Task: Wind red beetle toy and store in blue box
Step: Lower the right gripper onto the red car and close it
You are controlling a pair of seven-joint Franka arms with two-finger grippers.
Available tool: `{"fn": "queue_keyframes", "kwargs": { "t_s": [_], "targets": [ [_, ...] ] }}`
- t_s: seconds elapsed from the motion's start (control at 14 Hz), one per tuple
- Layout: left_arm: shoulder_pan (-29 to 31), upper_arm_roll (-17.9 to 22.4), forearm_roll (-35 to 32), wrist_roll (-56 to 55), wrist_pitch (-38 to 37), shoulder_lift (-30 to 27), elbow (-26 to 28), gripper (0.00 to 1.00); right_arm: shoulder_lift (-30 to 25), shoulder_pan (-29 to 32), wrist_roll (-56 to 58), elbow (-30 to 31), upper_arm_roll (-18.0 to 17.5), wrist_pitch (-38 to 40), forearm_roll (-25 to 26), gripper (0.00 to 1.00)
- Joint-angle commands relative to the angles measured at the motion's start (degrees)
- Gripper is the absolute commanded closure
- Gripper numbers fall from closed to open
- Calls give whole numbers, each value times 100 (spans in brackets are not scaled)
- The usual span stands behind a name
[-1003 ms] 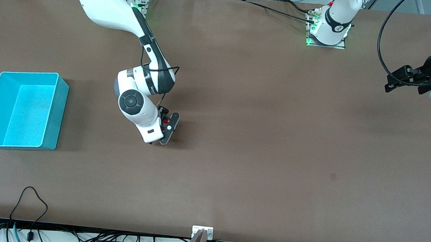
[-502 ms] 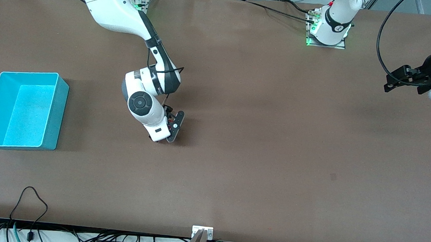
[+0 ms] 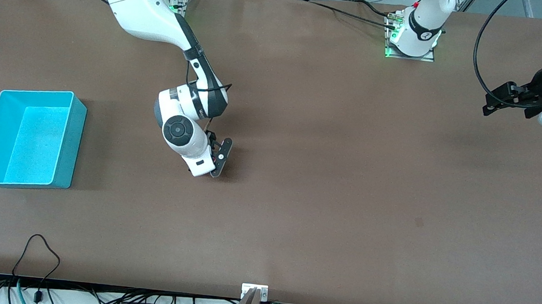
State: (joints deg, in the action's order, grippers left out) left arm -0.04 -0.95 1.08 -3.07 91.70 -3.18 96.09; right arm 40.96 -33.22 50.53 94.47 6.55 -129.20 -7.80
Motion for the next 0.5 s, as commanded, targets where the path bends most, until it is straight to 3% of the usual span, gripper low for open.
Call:
{"fn": "queue_keyframes", "kwargs": {
  "t_s": [0.0, 0.14, 0.43],
  "targets": [
    [-75, 24, -125, -63, -47, 98, -179, 0, -71, -35, -8, -17, 48, 27, -2, 71],
    [-75, 16, -125, -63, -47, 98, -179, 0, -307, 43, -61, -60, 57, 35, -10, 77],
    [-75, 16, -134, -63, -47, 98, -179, 0, -948, 44, -401, -148, 688, 62, -11, 79]
  ]
}}
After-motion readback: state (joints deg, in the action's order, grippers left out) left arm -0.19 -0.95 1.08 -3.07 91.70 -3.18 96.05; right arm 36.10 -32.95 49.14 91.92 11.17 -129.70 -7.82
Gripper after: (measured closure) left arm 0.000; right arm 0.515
